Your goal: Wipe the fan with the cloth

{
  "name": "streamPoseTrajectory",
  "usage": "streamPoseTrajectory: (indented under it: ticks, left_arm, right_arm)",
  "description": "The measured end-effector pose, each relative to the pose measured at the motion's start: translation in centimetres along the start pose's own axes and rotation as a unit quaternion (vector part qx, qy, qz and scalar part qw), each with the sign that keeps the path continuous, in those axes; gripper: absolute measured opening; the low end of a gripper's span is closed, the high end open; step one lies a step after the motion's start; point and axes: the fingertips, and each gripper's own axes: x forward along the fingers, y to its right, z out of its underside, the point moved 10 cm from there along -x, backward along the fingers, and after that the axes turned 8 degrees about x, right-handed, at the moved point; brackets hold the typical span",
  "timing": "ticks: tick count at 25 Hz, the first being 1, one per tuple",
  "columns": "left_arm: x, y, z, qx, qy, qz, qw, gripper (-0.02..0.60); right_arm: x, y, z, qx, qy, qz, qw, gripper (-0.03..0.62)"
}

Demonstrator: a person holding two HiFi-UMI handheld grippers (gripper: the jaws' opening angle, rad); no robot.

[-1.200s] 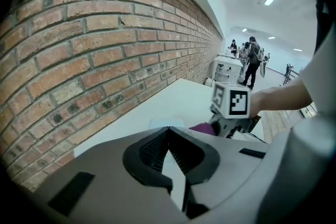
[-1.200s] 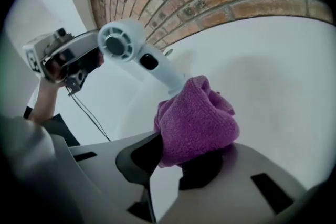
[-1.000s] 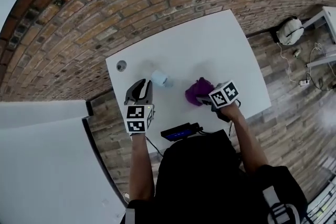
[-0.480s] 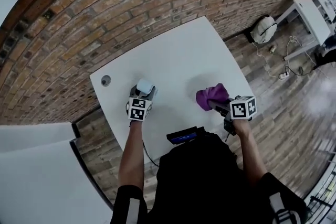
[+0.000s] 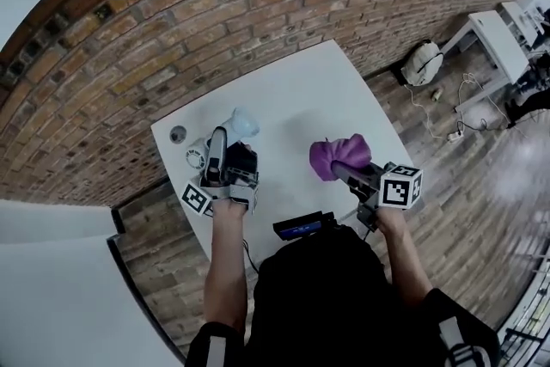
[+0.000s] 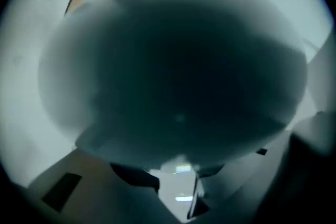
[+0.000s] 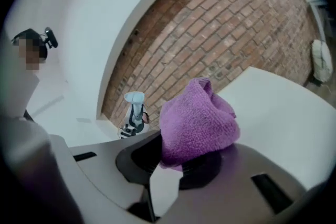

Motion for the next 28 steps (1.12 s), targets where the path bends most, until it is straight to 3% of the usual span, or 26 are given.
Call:
streamPoseTrajectory:
  ticks: [3, 7, 11, 12, 14, 18, 20, 22, 24, 26, 28]
  left_arm:
    - [0.3, 3.2, -0.1, -0.045, 0.021, 0.059, 0.997, 0.156]
    - [-0.3, 6.3, -0.1, -0.047, 0.005, 0.096, 0.9943, 0.156]
    - [-0.6, 8.8, 0.8, -0.04, -0.011, 0.132, 0.9904, 0.156]
    - [-0.8, 9.4, 0.9, -0.041, -0.01, 0.14, 0.9892, 0.155]
    - [-1.4, 10.2, 1.0, -0.035, -0.012, 0.151, 0.9879, 0.155]
    - [-1.9, 11.3, 1.1, -0.014, -0.016, 0.162, 0.9865, 0.155]
    - [-2.0, 11.6, 1.3, -0.007, -0.01, 0.161, 0.9869, 0.155]
    - [-1.9, 11.5, 1.5, -0.001, -0.004, 0.154, 0.9881, 0.155]
    - [-1.5, 11.3, 1.9, 0.001, 0.005, 0.147, 0.9892, 0.155]
    - [-1.0, 11.1, 2.5, 0.002, 0.013, 0.142, 0.9898, 0.155]
    - [-0.5, 10.9, 3.3, 0.003, 0.014, 0.138, 0.9904, 0.155]
  right_arm:
    - [2.4, -7.8, -2.7, -0.106, 0.034, -0.065, 0.992, 0.066]
    - [3.8, -19.1, -5.3, -0.254, 0.074, -0.13, 0.956, 0.066]
    - [6.9, -25.2, -3.9, -0.382, 0.029, -0.115, 0.917, 0.066]
    - [7.4, -25.4, -3.5, -0.392, 0.024, -0.105, 0.914, 0.066]
    - [7.7, -24.8, -3.4, -0.384, 0.027, -0.085, 0.919, 0.066]
    - [8.1, -21.3, -4.6, -0.39, 0.017, 0.011, 0.921, 0.066]
    - [7.8, -19.6, -5.2, -0.371, 0.014, 0.032, 0.928, 0.066]
    - [6.4, -19.5, -6.1, -0.346, 0.025, 0.004, 0.938, 0.066]
    - [4.5, -21.4, -7.0, -0.343, 0.043, -0.065, 0.936, 0.066]
    - [2.9, -24.2, -7.3, -0.358, 0.052, -0.138, 0.922, 0.066]
    - [2.5, -26.0, -6.6, -0.394, 0.027, -0.166, 0.903, 0.066]
